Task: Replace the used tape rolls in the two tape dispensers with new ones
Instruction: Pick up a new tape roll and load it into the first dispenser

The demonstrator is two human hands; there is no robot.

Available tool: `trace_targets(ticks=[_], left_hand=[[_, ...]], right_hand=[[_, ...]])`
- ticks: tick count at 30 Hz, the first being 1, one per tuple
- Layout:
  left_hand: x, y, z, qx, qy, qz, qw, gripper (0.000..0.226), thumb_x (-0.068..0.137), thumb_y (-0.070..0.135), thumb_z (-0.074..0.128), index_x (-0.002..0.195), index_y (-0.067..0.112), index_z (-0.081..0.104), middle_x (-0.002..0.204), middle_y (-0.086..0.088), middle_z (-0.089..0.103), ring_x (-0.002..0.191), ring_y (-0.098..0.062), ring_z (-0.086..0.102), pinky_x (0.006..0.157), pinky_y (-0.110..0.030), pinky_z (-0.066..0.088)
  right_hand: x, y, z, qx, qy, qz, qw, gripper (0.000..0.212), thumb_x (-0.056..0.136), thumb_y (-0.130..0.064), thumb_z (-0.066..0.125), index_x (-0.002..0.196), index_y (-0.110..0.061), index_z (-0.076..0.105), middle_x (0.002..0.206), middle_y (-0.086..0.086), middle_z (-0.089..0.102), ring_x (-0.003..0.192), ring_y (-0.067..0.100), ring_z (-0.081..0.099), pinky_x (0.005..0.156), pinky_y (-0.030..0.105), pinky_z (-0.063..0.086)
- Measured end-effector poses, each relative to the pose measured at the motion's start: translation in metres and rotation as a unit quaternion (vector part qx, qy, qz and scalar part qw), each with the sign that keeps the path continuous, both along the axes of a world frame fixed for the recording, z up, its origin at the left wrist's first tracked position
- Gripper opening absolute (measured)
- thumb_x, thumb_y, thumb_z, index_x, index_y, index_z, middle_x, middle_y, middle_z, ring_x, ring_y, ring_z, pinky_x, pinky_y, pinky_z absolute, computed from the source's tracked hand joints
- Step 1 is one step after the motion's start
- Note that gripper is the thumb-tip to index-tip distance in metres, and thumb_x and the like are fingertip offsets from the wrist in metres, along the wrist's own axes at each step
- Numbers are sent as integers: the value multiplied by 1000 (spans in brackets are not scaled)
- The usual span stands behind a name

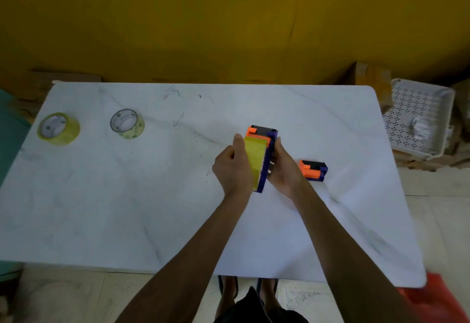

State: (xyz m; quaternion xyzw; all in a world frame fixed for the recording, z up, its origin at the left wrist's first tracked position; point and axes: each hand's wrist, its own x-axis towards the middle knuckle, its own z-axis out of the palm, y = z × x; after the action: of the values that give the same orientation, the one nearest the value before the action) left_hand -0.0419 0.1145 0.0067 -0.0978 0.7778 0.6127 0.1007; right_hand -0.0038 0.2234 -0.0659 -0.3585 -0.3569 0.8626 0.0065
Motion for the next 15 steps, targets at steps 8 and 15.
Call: trace_targets(ticks=[8, 15], left_hand=[[25, 10, -33, -74, -19, -24, 997, 52, 85, 46, 53, 50, 14, 30, 48, -4, 33, 47, -16, 31, 48, -31, 30], [44, 7, -69, -127, -39, -30, 991, 55, 88, 40, 55, 46, 17, 29, 43, 1, 32, 45, -16, 29, 47, -28, 26]], right_hand=[[28, -39, -17, -73, -34, -35, 996, 61, 97, -58, 24, 130, -18, 55, 107, 2, 72, 92, 14, 70, 66, 27, 55], [64, -59, -13, 189, -298, 28, 935, 70, 96, -58, 14, 78, -12, 63, 81, 13, 68, 80, 30, 67, 71, 40, 58]])
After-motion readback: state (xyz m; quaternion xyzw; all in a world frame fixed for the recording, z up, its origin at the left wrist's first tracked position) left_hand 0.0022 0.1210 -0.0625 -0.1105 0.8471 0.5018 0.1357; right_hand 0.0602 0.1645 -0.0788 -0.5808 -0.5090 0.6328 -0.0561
